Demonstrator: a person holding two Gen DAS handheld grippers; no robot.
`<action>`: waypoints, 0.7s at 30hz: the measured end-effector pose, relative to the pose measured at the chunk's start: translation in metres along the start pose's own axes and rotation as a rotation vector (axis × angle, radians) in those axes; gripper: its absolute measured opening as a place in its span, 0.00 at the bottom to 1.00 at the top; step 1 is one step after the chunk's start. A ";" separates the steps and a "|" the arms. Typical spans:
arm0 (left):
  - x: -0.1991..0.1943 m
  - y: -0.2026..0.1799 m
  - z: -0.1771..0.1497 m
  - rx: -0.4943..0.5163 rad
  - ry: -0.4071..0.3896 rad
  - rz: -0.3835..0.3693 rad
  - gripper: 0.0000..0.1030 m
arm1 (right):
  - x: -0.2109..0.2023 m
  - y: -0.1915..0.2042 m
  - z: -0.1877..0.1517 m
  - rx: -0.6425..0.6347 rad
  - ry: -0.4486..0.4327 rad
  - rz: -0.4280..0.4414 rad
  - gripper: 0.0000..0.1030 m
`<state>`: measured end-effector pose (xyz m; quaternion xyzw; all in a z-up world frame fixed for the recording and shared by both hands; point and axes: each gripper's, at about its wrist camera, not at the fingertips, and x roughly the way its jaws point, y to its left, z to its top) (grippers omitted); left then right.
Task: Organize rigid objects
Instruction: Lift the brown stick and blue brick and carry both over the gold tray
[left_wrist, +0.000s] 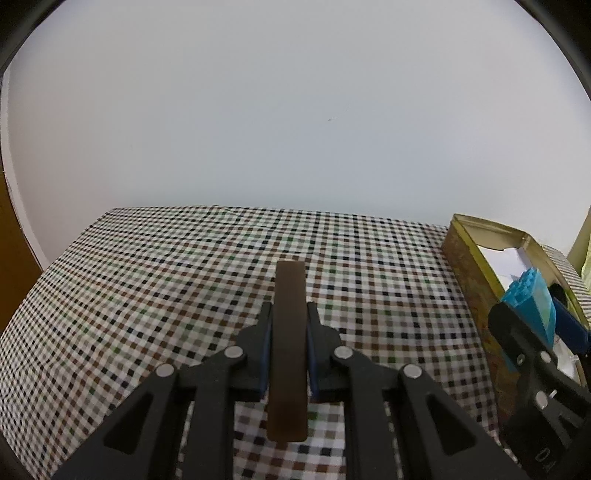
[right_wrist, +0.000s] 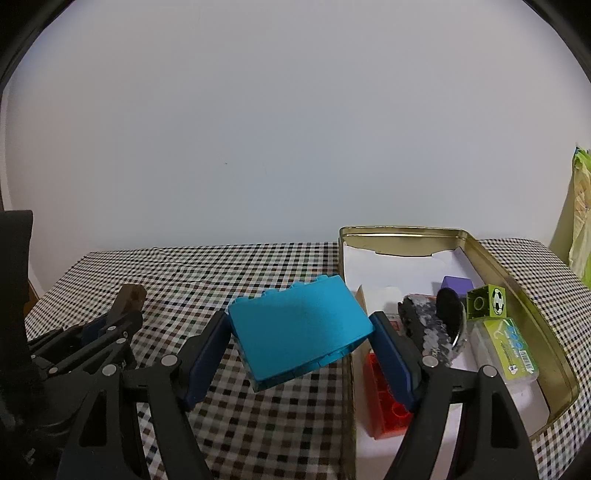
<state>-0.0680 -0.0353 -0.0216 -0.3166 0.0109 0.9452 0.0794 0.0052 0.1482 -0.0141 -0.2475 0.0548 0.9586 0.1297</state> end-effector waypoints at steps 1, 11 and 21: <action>-0.002 -0.001 -0.001 -0.002 -0.002 -0.001 0.13 | -0.002 0.000 -0.001 -0.002 -0.002 0.000 0.76; -0.015 -0.009 -0.007 -0.022 -0.029 -0.002 0.13 | -0.009 -0.017 -0.002 -0.010 -0.040 0.024 0.76; -0.023 -0.012 -0.010 -0.087 -0.039 -0.123 0.13 | -0.019 -0.032 0.001 0.014 -0.068 0.033 0.76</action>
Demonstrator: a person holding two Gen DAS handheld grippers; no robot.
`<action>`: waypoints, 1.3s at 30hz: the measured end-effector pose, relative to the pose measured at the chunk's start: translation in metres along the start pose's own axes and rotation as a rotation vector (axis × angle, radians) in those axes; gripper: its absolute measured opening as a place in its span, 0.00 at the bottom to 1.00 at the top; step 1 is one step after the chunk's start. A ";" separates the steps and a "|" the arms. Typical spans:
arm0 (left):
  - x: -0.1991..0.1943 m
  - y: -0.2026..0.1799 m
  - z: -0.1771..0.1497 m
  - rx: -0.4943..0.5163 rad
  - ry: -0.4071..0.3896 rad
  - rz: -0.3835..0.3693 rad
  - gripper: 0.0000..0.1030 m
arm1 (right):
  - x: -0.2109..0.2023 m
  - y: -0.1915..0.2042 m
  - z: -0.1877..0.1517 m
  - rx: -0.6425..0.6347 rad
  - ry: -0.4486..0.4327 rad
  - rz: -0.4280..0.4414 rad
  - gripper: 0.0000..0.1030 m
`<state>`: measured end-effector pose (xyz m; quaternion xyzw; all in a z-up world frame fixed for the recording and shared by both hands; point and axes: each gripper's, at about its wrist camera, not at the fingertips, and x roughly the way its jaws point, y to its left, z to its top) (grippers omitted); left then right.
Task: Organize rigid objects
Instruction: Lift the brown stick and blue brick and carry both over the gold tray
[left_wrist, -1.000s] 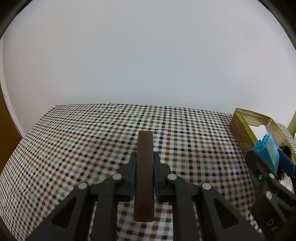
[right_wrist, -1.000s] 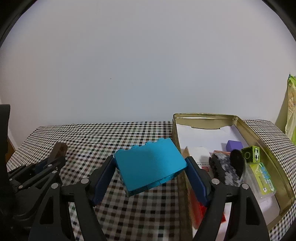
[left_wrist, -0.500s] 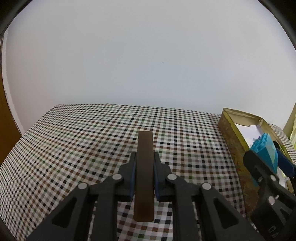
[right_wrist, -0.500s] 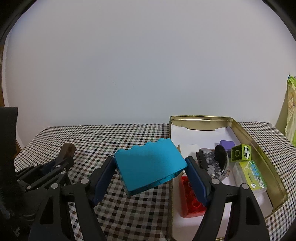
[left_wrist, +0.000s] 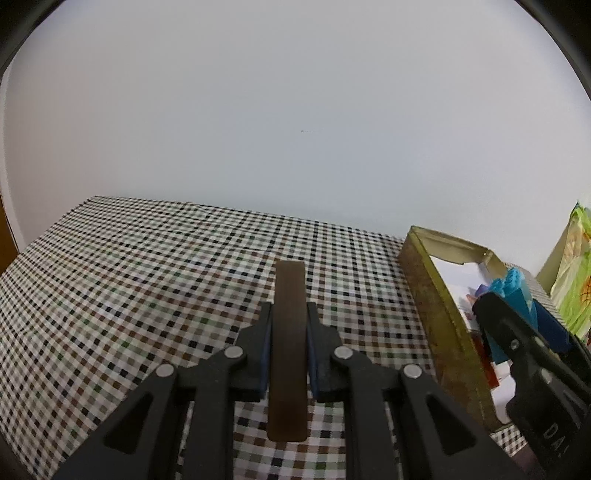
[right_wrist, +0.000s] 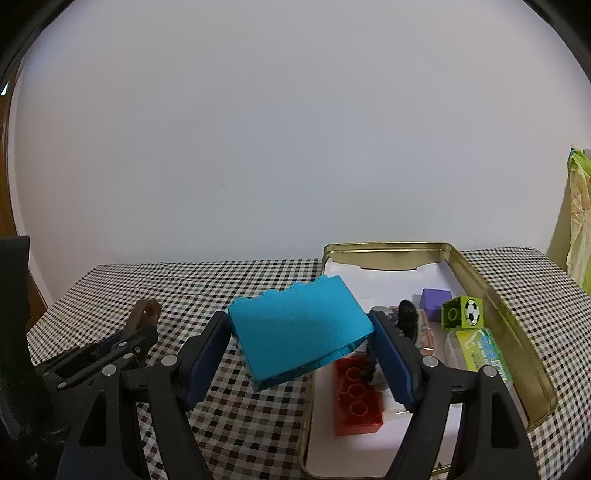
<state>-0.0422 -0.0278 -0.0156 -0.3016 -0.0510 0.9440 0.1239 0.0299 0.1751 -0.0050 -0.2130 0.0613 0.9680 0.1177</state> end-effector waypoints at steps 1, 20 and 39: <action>-0.003 0.000 0.000 -0.008 -0.009 -0.012 0.13 | -0.002 0.000 0.001 0.001 -0.003 0.000 0.76; -0.028 -0.041 -0.002 0.048 -0.103 -0.087 0.13 | -0.013 -0.054 0.012 0.086 -0.028 -0.031 0.76; -0.042 -0.104 0.018 0.124 -0.164 -0.179 0.13 | -0.014 -0.146 0.034 0.233 -0.083 -0.106 0.76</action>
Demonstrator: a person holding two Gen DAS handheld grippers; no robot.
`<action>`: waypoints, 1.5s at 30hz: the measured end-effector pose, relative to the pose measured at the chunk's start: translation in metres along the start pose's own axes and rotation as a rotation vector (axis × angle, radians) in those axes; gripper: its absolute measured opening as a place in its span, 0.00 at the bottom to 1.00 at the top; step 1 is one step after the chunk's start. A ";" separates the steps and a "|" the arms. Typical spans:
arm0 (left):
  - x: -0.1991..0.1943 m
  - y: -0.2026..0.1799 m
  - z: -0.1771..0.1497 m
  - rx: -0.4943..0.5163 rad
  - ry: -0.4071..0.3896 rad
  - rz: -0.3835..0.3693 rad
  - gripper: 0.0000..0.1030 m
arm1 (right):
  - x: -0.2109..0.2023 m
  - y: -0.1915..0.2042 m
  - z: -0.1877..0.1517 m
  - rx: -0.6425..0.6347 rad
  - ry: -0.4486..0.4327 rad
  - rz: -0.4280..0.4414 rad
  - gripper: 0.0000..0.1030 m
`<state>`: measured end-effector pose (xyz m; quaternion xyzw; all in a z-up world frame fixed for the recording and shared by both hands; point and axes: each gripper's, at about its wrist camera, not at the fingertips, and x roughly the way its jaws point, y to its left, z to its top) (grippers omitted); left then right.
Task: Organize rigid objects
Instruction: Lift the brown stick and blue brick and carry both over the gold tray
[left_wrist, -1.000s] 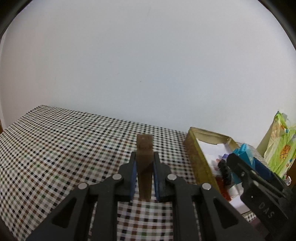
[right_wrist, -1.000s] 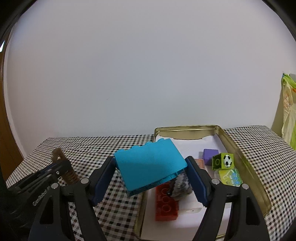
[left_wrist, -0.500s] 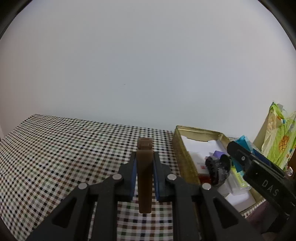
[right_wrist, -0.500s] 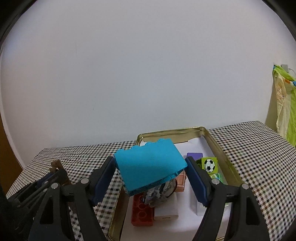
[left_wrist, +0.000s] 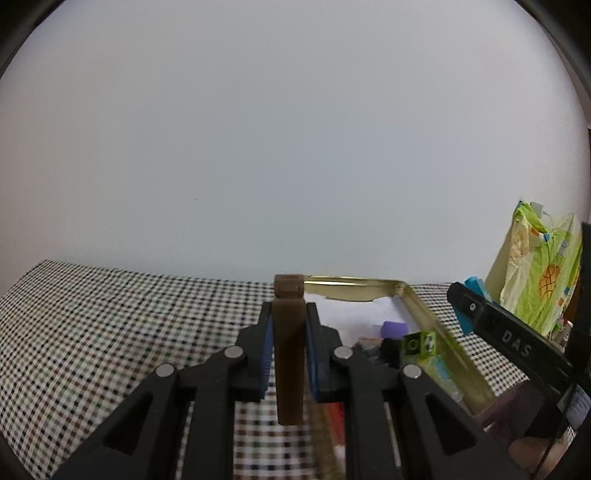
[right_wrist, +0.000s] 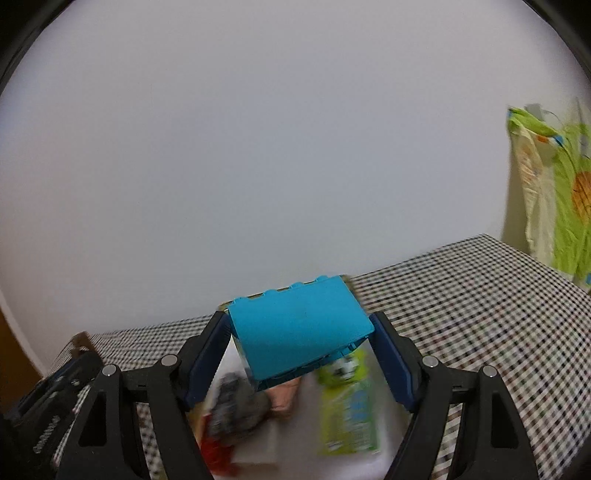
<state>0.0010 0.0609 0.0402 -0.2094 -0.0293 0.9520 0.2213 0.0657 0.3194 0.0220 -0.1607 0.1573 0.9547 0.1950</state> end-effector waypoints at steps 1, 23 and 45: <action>0.002 -0.005 0.001 0.008 -0.002 -0.007 0.13 | 0.001 -0.006 0.002 0.010 -0.001 -0.008 0.76; 0.065 -0.084 0.014 0.078 0.057 -0.077 0.13 | 0.026 -0.047 0.020 0.089 0.100 -0.053 0.76; 0.107 -0.116 0.017 0.128 0.143 -0.039 0.13 | 0.039 -0.035 0.012 0.053 0.193 -0.039 0.76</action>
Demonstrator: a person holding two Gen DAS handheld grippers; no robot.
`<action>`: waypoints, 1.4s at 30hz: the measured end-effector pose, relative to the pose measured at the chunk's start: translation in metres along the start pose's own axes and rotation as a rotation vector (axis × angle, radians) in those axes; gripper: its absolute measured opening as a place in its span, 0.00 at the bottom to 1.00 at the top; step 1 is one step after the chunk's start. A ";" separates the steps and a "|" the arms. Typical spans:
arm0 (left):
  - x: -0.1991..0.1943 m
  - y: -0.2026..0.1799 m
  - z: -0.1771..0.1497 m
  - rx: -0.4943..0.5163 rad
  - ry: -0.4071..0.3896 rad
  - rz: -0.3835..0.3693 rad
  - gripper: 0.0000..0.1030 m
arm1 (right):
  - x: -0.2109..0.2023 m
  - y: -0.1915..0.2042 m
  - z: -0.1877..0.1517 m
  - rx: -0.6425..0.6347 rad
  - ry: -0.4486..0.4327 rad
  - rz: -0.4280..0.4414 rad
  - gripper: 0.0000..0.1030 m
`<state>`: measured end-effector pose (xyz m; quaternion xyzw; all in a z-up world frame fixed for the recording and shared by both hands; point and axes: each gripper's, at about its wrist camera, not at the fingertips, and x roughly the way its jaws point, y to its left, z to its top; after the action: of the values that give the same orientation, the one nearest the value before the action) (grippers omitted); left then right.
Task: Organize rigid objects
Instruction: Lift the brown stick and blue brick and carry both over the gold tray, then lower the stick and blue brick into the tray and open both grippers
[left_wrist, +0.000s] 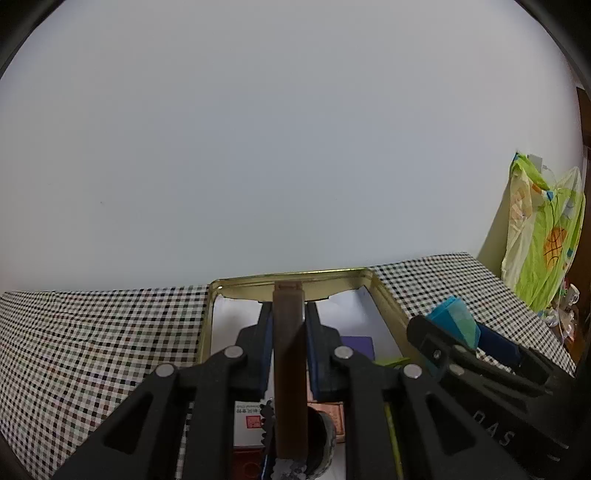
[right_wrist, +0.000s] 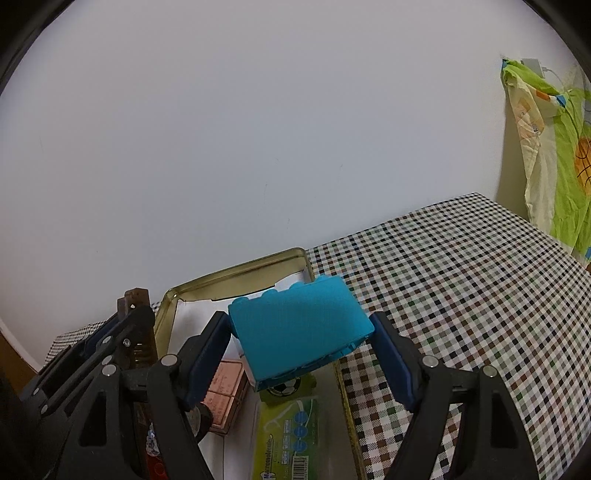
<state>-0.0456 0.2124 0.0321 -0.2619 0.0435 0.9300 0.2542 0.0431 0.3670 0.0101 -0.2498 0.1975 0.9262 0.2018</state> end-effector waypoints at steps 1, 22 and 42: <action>0.003 -0.002 0.001 0.001 0.009 0.003 0.13 | 0.000 0.000 0.000 0.002 0.004 -0.001 0.76; 0.025 0.011 -0.015 -0.016 0.153 0.070 0.13 | 0.007 0.002 -0.003 -0.004 0.062 0.034 0.77; 0.003 0.038 -0.026 -0.095 0.098 0.222 0.99 | 0.007 -0.013 -0.008 0.137 0.089 0.198 0.86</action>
<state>-0.0543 0.1748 0.0061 -0.3121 0.0405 0.9396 0.1347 0.0469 0.3762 -0.0029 -0.2558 0.2927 0.9139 0.1168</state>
